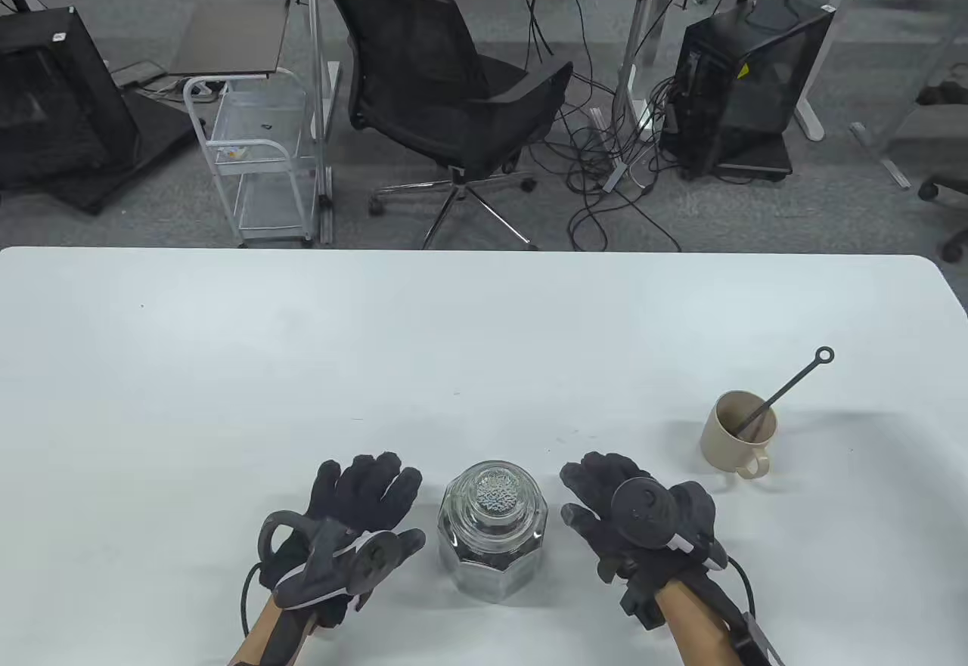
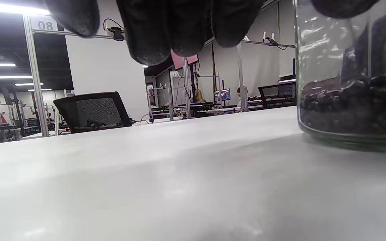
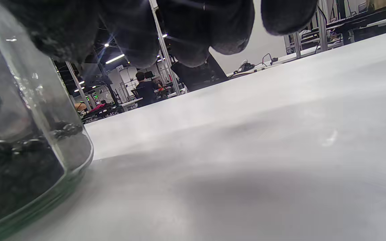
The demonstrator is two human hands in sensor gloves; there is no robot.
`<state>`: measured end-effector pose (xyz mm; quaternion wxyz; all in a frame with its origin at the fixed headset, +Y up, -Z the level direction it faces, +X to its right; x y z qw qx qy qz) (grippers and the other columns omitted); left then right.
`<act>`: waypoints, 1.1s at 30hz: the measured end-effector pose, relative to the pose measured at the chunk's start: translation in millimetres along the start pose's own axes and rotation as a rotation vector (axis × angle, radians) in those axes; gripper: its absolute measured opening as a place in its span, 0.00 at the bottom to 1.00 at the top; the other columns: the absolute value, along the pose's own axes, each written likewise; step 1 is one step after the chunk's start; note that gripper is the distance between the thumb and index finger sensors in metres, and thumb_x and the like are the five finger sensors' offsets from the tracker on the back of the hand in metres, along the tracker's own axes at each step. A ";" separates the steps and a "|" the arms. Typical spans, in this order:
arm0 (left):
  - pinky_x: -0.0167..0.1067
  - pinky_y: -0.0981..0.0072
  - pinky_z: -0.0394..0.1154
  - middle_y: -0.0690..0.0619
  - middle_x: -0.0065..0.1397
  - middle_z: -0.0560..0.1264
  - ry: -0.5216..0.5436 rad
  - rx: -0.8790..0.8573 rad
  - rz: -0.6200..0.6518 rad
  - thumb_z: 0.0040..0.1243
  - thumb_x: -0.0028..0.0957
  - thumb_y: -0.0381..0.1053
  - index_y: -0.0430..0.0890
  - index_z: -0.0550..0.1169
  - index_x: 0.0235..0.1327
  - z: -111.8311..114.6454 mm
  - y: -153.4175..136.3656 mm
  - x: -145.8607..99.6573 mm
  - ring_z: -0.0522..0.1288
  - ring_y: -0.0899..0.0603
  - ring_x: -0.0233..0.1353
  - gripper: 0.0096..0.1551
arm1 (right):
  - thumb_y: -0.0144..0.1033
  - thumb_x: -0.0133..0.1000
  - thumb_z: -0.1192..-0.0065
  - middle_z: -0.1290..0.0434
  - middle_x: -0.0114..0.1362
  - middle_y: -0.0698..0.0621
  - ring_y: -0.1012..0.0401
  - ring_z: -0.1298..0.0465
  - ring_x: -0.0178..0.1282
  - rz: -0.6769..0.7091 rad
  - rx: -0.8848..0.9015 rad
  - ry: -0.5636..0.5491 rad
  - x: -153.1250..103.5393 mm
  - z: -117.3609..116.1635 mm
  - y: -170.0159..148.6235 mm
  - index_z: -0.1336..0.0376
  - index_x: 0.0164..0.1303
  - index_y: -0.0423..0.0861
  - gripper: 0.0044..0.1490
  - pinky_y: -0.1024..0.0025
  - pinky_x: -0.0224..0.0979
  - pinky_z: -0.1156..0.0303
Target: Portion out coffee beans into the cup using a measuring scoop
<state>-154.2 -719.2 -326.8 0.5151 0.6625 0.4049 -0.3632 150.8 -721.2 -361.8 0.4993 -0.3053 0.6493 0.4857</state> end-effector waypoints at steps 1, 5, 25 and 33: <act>0.79 0.32 0.61 0.52 0.90 0.58 -0.004 -0.003 -0.001 0.36 0.52 0.79 0.62 0.57 0.84 0.5 0.2 -0.1 0.66 0.41 0.86 0.46 | 0.58 0.55 0.37 0.32 0.83 0.37 0.40 0.35 0.81 -0.002 0.000 0.006 -0.1 -0.5 0.2 0.34 0.76 0.54 0.39 0.36 0.74 0.39; 0.79 0.32 0.61 0.53 0.90 0.58 -0.005 -0.007 -0.010 0.36 0.52 0.79 0.62 0.56 0.84 0.1 0.0 -1.2 0.66 0.41 0.86 0.46 | 0.58 0.55 0.38 0.32 0.83 0.37 0.40 0.35 0.81 -0.002 0.001 0.011 -1.2 -1.3 2.5 0.34 0.76 0.54 0.39 0.36 0.74 0.39; 0.80 0.30 0.60 0.51 0.92 0.57 0.254 -0.209 0.089 0.35 0.50 0.82 0.62 0.56 0.86 -77.5 11.4 -16.1 0.64 0.40 0.88 0.50 | 0.58 0.55 0.38 0.31 0.82 0.36 0.39 0.34 0.80 -0.034 0.024 0.038 -0.2 -2.1 -6.3 0.34 0.76 0.53 0.39 0.37 0.74 0.38; 0.80 0.28 0.59 0.50 0.93 0.55 0.242 -0.142 0.221 0.35 0.48 0.84 0.62 0.53 0.87 -111.1 53.8 12.2 0.62 0.38 0.89 0.53 | 0.58 0.55 0.38 0.31 0.82 0.36 0.39 0.34 0.80 -0.048 0.023 0.053 -0.4 -3.0 -7.8 0.34 0.76 0.53 0.39 0.37 0.74 0.38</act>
Point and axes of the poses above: the tracker on the back of each hand, its own y axis roughly to the thumb side, its own x axis roughly from the wrist to the fingertips, z = x × y, the point moved 5 cm from there along x, roughly from the wrist to the fingertips
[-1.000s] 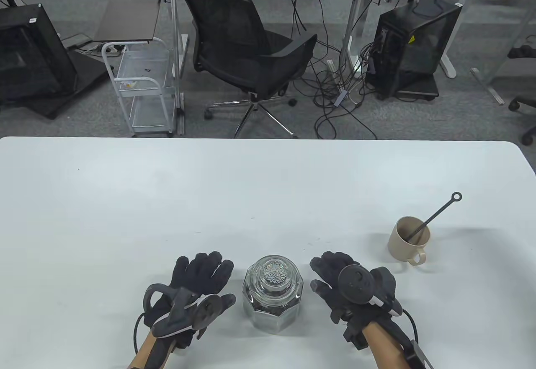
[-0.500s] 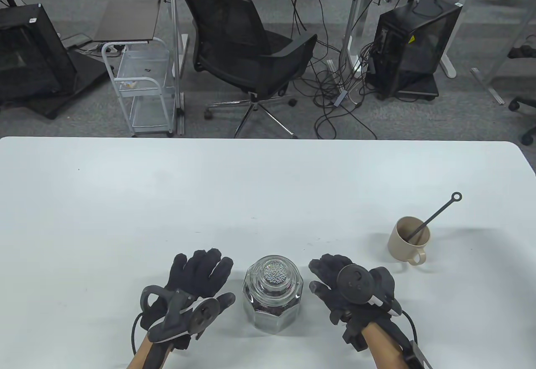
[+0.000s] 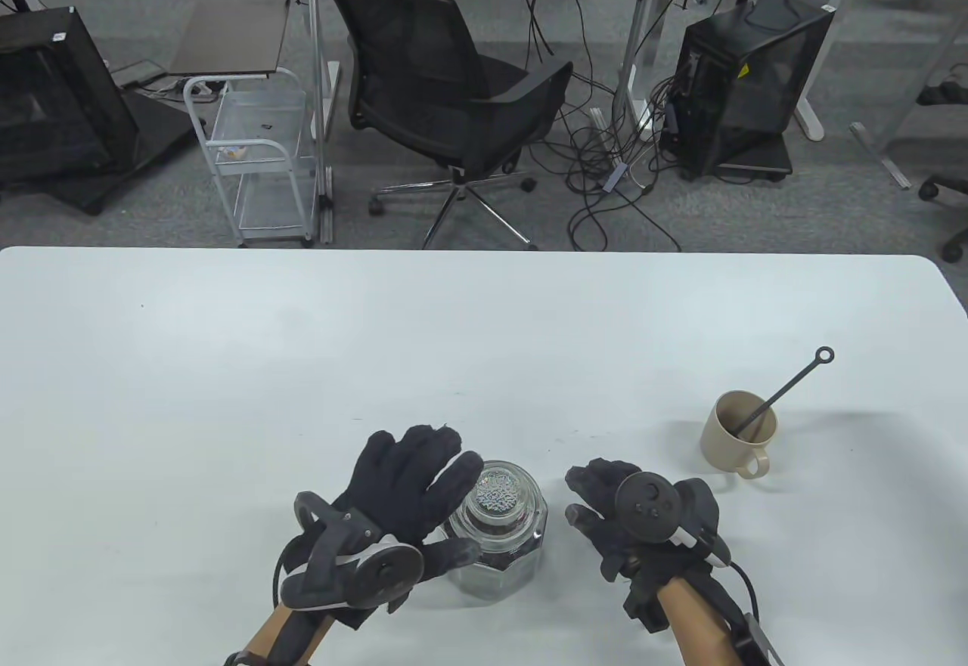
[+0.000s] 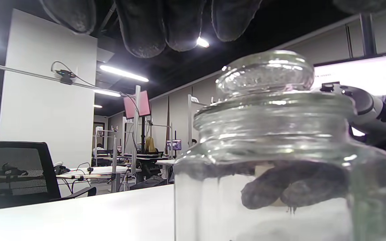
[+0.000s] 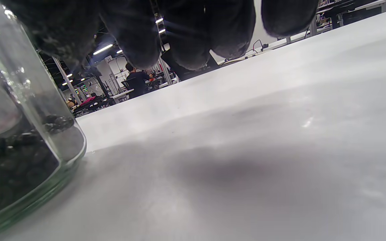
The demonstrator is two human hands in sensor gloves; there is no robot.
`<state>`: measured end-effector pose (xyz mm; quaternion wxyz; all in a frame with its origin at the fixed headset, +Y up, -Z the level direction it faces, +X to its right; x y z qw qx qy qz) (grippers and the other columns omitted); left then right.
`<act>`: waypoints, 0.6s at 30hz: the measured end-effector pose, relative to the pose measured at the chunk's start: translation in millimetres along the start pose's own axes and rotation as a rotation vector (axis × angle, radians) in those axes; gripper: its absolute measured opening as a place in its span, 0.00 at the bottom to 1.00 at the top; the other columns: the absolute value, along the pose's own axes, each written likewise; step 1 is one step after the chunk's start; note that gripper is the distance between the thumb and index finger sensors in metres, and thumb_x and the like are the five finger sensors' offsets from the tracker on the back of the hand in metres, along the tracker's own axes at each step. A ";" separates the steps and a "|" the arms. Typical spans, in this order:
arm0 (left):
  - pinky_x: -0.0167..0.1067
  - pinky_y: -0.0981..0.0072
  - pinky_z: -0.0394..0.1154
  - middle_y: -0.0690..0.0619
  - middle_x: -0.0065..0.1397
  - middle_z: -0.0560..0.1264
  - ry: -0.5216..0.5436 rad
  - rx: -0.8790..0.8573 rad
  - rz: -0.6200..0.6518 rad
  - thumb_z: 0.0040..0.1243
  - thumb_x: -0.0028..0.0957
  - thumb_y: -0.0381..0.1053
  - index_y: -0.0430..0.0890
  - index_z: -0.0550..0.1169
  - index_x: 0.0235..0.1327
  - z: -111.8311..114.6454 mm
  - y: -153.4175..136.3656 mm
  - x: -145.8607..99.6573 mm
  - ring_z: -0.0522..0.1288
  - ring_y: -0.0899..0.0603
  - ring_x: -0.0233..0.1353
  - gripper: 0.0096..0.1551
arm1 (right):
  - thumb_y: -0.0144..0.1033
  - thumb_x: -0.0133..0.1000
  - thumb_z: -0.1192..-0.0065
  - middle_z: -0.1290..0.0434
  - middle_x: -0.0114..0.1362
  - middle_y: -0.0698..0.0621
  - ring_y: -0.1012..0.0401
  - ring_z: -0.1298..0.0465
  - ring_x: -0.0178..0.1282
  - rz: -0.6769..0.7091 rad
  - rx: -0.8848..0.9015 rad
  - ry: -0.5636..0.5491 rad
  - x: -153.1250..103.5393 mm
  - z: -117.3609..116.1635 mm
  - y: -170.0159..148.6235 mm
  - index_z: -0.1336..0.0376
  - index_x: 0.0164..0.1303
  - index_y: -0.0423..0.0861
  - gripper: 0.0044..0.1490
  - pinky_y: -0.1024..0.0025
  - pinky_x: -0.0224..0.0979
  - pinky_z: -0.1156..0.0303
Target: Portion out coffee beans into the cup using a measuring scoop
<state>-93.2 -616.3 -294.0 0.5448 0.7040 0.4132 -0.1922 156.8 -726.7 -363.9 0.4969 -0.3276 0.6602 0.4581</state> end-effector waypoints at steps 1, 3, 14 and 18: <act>0.80 0.28 0.59 0.50 0.93 0.55 -0.011 0.013 0.008 0.35 0.48 0.84 0.62 0.53 0.87 0.3 3.9 5.5 0.62 0.38 0.89 0.53 | 0.58 0.55 0.38 0.31 0.82 0.36 0.39 0.34 0.80 0.001 0.000 -0.001 0.1 -0.2 -0.1 0.33 0.76 0.53 0.39 0.37 0.74 0.38; 0.80 0.28 0.59 0.51 0.93 0.56 -0.051 0.036 0.007 0.35 0.47 0.84 0.62 0.54 0.87 4.0 11.7 17.3 0.62 0.38 0.89 0.53 | 0.58 0.55 0.38 0.31 0.82 0.36 0.39 0.34 0.80 0.004 0.000 0.001 0.4 -0.8 0.1 0.33 0.76 0.53 0.39 0.37 0.74 0.38; 0.79 0.32 0.64 0.55 0.84 0.69 -0.169 0.182 0.010 0.34 0.44 0.85 0.61 0.57 0.86 28.5 27.8 42.0 0.72 0.41 0.81 0.55 | 0.58 0.55 0.38 0.31 0.82 0.36 0.39 0.34 0.80 0.005 0.004 0.008 1.4 -2.6 -0.5 0.34 0.76 0.53 0.39 0.37 0.74 0.38; 0.78 0.35 0.66 0.54 0.77 0.72 -0.124 0.163 0.011 0.35 0.45 0.85 0.60 0.59 0.84 28.4 27.5 43.2 0.75 0.44 0.74 0.54 | 0.58 0.55 0.38 0.31 0.82 0.36 0.39 0.34 0.80 0.004 0.001 0.014 1.7 -3.7 -0.6 0.34 0.76 0.53 0.39 0.37 0.74 0.38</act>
Point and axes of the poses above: the tracker on the back of each hand, its own y axis roughly to the thumb side, its own x axis roughly from the wrist to the fingertips, z = x × y, the point moved 5 cm from there along x, roughly from the wrist to the fingertips
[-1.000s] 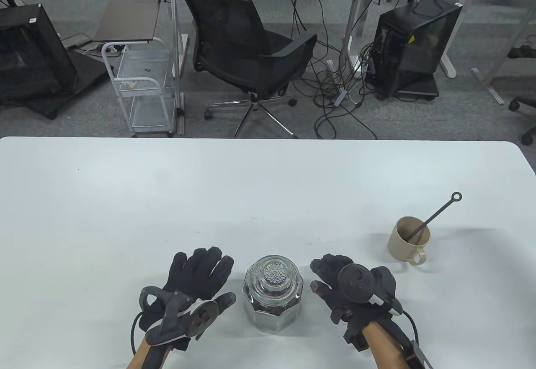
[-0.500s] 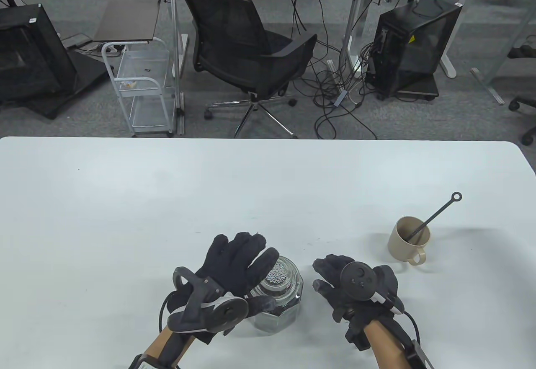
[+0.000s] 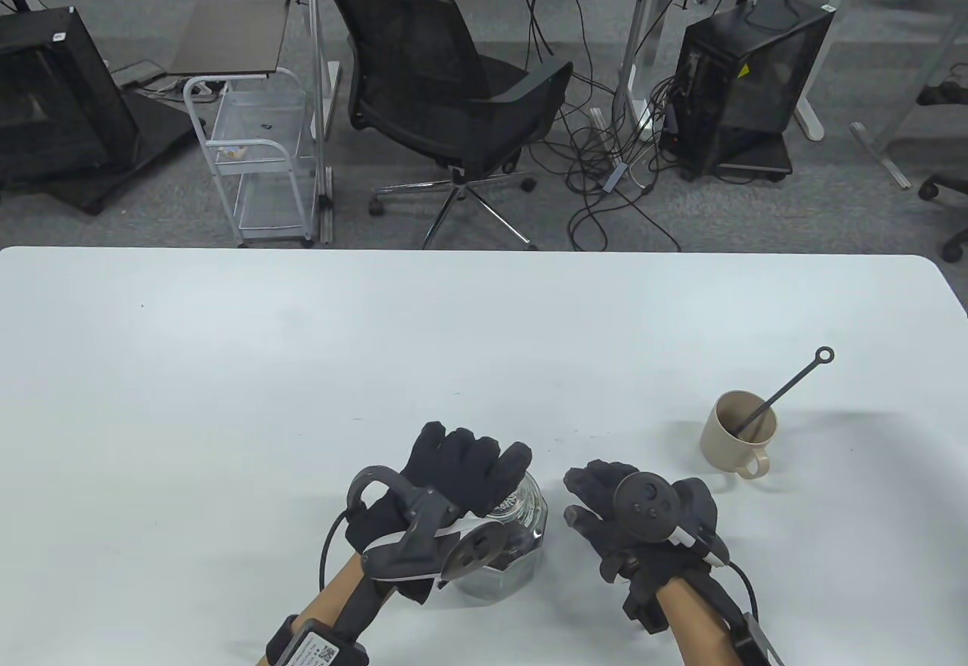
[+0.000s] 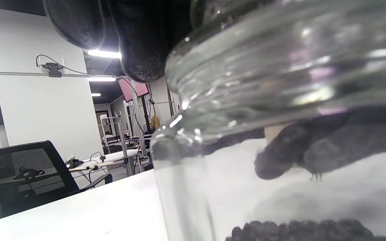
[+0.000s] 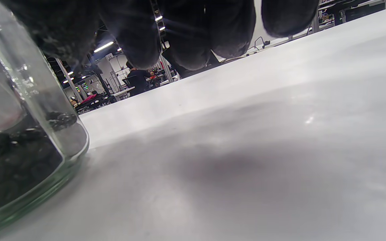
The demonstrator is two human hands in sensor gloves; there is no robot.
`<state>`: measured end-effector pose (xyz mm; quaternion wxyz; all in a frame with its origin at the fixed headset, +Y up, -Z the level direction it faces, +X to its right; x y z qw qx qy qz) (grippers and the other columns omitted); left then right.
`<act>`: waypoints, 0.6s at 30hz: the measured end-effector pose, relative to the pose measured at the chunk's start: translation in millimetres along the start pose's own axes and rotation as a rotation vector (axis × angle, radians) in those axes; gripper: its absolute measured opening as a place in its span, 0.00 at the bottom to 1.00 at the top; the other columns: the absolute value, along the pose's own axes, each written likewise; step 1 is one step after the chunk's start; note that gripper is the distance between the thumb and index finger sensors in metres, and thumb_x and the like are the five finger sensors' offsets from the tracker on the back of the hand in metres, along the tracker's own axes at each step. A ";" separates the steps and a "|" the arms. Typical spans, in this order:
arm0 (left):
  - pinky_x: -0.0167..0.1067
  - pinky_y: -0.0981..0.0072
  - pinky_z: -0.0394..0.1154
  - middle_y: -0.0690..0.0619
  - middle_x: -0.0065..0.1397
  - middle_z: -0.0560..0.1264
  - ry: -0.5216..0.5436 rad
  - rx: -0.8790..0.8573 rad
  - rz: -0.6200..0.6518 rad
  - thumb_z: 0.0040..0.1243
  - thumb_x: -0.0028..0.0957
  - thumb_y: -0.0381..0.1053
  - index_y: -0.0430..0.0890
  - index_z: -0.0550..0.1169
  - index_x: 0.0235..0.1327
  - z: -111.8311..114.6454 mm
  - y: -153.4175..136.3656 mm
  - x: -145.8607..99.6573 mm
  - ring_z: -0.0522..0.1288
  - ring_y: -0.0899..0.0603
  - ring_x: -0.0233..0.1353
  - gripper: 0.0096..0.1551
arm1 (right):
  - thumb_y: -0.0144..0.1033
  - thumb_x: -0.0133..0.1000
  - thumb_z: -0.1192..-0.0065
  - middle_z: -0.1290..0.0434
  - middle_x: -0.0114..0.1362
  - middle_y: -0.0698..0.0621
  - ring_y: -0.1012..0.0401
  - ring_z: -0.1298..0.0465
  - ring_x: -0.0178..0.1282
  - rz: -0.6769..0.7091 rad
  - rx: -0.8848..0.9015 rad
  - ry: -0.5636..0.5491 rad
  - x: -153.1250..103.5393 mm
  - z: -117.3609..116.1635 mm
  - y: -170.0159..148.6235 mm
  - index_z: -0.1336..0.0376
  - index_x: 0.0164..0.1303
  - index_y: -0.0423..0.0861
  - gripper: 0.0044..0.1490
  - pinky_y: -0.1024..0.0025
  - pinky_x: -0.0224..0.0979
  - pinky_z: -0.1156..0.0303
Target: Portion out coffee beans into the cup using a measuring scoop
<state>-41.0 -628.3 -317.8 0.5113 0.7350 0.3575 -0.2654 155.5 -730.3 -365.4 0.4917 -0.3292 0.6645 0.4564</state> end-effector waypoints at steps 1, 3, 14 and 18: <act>0.78 0.36 0.66 0.55 0.75 0.73 0.003 0.001 -0.004 0.34 0.45 0.85 0.59 0.60 0.83 0.1 -0.5 0.5 0.76 0.44 0.73 0.54 | 0.58 0.55 0.38 0.31 0.82 0.36 0.39 0.34 0.80 0.000 0.000 0.002 0.0 -0.2 0.1 0.33 0.76 0.53 0.39 0.37 0.74 0.38; 0.77 0.37 0.67 0.55 0.72 0.74 0.018 -0.005 -0.006 0.34 0.45 0.85 0.58 0.62 0.82 0.5 -1.0 2.0 0.76 0.44 0.70 0.53 | 0.58 0.55 0.38 0.31 0.82 0.36 0.39 0.34 0.80 -0.001 0.000 0.005 0.0 -0.6 0.2 0.33 0.76 0.53 0.39 0.37 0.74 0.38; 0.78 0.38 0.66 0.55 0.73 0.73 0.161 -0.065 -0.097 0.39 0.43 0.85 0.60 0.62 0.81 -32.2 -28.9 -14.8 0.75 0.44 0.71 0.53 | 0.58 0.55 0.38 0.31 0.82 0.36 0.39 0.34 0.80 -0.013 0.021 -0.006 -0.3 3.2 -4.9 0.34 0.76 0.53 0.39 0.37 0.74 0.38; 0.79 0.39 0.66 0.54 0.76 0.70 0.140 -0.030 -0.183 0.43 0.43 0.84 0.61 0.60 0.82 -32.6 -55.7 -30.2 0.72 0.43 0.73 0.53 | 0.57 0.55 0.38 0.31 0.82 0.36 0.39 0.34 0.80 -0.011 0.020 -0.004 0.0 2.7 -4.7 0.34 0.76 0.53 0.39 0.37 0.74 0.38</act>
Point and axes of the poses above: the tracker on the back of each hand, its own y axis roughly to the thumb side, its own x axis roughly from the wrist to the fingertips, z = x × y, the point moved 5 cm from there along x, roughly from the wrist to the fingertips
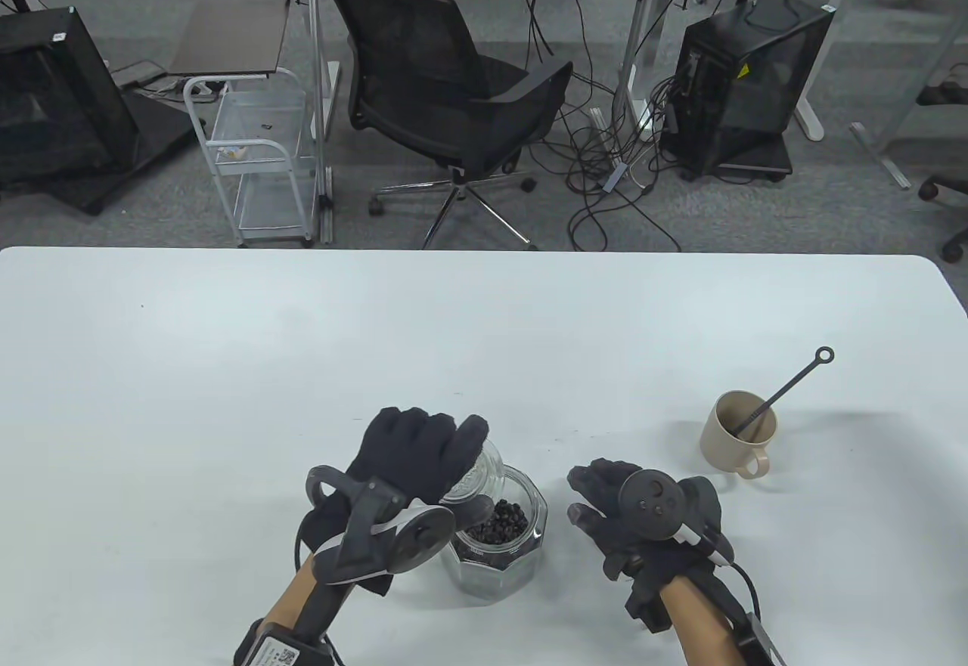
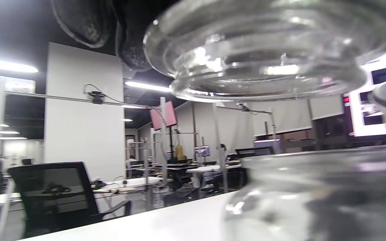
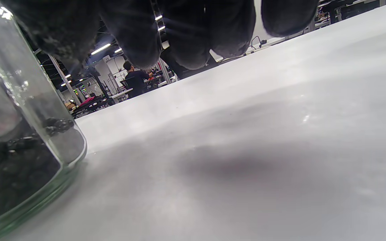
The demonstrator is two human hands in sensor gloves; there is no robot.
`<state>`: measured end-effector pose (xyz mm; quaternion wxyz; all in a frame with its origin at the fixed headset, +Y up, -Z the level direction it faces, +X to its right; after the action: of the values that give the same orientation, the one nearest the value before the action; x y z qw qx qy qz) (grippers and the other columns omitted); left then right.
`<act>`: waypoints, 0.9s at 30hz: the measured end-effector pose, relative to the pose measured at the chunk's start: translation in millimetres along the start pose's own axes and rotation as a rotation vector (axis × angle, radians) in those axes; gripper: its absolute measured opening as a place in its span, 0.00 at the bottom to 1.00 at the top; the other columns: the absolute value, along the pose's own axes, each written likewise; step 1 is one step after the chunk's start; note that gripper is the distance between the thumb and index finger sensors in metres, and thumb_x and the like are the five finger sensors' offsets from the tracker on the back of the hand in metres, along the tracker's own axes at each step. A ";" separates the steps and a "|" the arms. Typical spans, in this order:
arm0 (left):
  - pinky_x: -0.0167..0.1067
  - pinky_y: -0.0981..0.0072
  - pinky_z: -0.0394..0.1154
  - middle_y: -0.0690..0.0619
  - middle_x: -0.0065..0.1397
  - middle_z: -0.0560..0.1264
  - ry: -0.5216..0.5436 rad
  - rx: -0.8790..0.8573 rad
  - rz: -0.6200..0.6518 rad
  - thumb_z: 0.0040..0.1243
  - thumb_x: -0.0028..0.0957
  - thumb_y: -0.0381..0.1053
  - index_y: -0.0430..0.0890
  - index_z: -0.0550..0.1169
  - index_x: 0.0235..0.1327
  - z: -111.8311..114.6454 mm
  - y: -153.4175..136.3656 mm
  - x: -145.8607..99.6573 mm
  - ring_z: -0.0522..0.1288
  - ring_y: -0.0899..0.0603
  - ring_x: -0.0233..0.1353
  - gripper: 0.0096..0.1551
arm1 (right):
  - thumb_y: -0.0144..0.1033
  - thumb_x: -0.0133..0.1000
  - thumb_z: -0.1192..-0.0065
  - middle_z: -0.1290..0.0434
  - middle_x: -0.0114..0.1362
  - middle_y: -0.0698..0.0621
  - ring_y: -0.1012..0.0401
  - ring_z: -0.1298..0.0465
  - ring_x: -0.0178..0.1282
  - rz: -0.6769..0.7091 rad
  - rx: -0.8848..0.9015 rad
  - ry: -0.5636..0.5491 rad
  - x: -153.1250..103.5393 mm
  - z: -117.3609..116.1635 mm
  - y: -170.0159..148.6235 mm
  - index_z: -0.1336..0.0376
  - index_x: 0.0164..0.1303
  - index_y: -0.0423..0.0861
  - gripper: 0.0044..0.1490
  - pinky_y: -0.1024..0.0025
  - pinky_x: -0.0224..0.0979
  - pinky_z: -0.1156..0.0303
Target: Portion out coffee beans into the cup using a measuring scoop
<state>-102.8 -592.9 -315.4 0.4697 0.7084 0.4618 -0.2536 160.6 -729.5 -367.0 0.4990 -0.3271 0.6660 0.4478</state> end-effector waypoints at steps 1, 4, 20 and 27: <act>0.78 0.40 0.66 0.54 0.76 0.70 -0.001 0.021 -0.011 0.43 0.43 0.84 0.61 0.60 0.83 0.5 -5.5 -1.7 0.73 0.43 0.73 0.53 | 0.58 0.55 0.38 0.31 0.82 0.36 0.39 0.34 0.80 0.000 0.000 0.000 0.0 -0.3 -0.1 0.34 0.76 0.53 0.39 0.37 0.74 0.38; 0.77 0.43 0.68 0.54 0.76 0.70 -0.031 0.088 -0.077 0.43 0.43 0.84 0.61 0.60 0.82 5.6 -28.9 -8.4 0.73 0.43 0.71 0.53 | 0.58 0.55 0.38 0.31 0.82 0.36 0.39 0.34 0.80 -0.001 -0.003 0.003 0.1 -0.7 -0.3 0.34 0.76 0.53 0.39 0.37 0.74 0.38; 0.76 0.44 0.68 0.52 0.79 0.68 -0.321 0.065 -0.529 0.45 0.44 0.81 0.61 0.58 0.83 90.3 -182.7 -63.1 0.73 0.44 0.67 0.52 | 0.58 0.55 0.38 0.31 0.82 0.36 0.39 0.34 0.80 -0.006 -0.001 0.005 0.5 -1.4 -1.6 0.34 0.76 0.53 0.39 0.37 0.74 0.38; 0.78 0.42 0.66 0.50 0.82 0.64 -0.433 0.045 -0.619 0.47 0.47 0.78 0.61 0.55 0.84 118.4 -208.9 -81.1 0.72 0.45 0.68 0.51 | 0.58 0.55 0.38 0.31 0.82 0.36 0.39 0.34 0.80 -0.004 0.001 0.004 0.5 -1.1 -1.7 0.34 0.76 0.53 0.39 0.37 0.74 0.38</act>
<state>-316.6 -705.6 -392.0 0.4420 0.4755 0.5381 -0.5375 161.5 -731.2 -367.8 0.4989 -0.3290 0.6665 0.4457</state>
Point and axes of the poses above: the tracker on the back of each hand, its own y axis roughly to the thumb side, its own x axis roughly from the wrist to the fingertips, z = x × y, the point moved 5 cm from there along x, roughly from the wrist to the fingertips
